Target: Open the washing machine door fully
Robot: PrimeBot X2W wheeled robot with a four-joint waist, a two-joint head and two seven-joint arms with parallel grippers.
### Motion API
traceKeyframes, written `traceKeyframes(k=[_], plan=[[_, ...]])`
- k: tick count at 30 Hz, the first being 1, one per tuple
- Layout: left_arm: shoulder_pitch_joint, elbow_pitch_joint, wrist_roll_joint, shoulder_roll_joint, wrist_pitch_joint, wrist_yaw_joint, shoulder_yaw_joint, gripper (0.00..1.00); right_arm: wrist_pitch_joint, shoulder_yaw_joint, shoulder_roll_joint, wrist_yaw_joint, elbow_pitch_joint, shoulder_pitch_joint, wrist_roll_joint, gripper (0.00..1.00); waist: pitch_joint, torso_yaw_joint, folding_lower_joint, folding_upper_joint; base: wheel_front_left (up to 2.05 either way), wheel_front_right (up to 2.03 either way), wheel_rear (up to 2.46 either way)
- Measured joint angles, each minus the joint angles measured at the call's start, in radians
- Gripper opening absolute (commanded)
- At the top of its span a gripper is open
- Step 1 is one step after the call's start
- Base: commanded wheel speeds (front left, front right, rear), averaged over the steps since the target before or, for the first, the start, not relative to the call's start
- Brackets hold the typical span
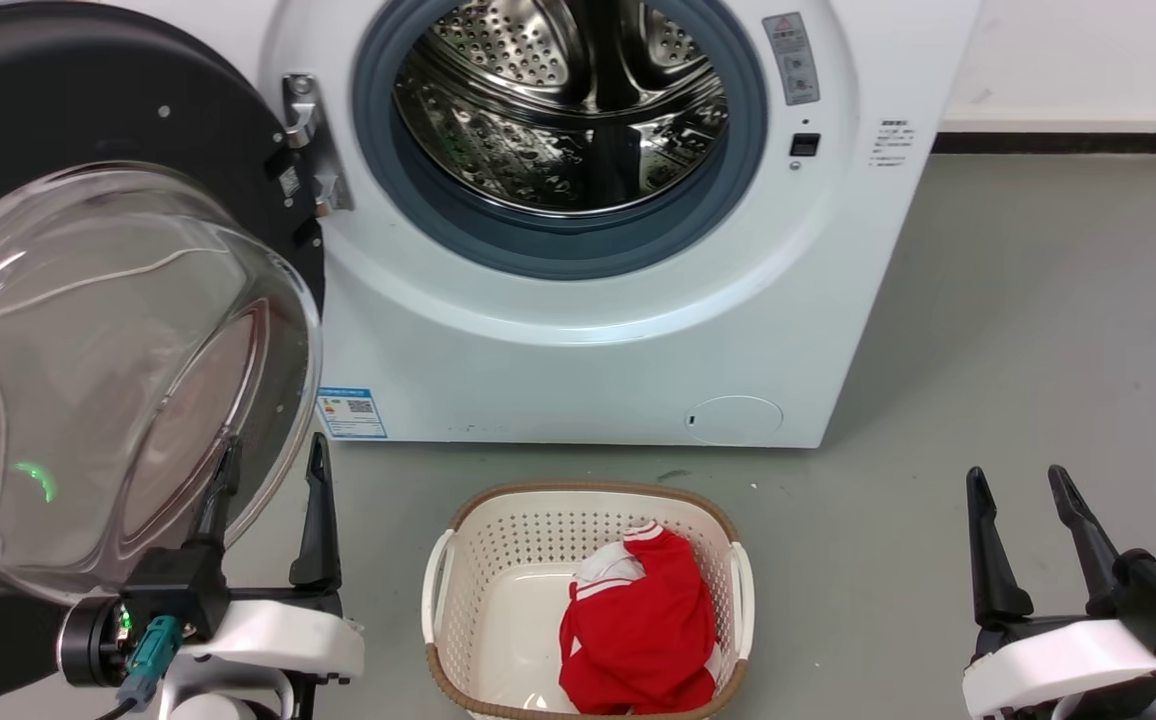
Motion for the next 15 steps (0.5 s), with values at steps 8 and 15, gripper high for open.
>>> traceKeyframes(k=[8, 15], plan=[[-0.014, 0.039, 0.052, -0.016, 0.000, -0.018, 0.007, 1.00, -0.001, 0.011, 0.000, 0.000, 0.009, 0.002, 0.005, 1.00, 0.003, -0.027, 0.0000, 0.0000, 0.00, 0.00, 0.00], [-0.013, 0.050, 0.067, -0.029, 0.000, -0.023, 0.020, 1.00, -0.001, 0.018, 0.000, 0.000, 0.012, -0.003, 0.006, 1.00, -0.001, -0.026, 0.0000, 0.0000, 0.00, 0.00, 0.00]])
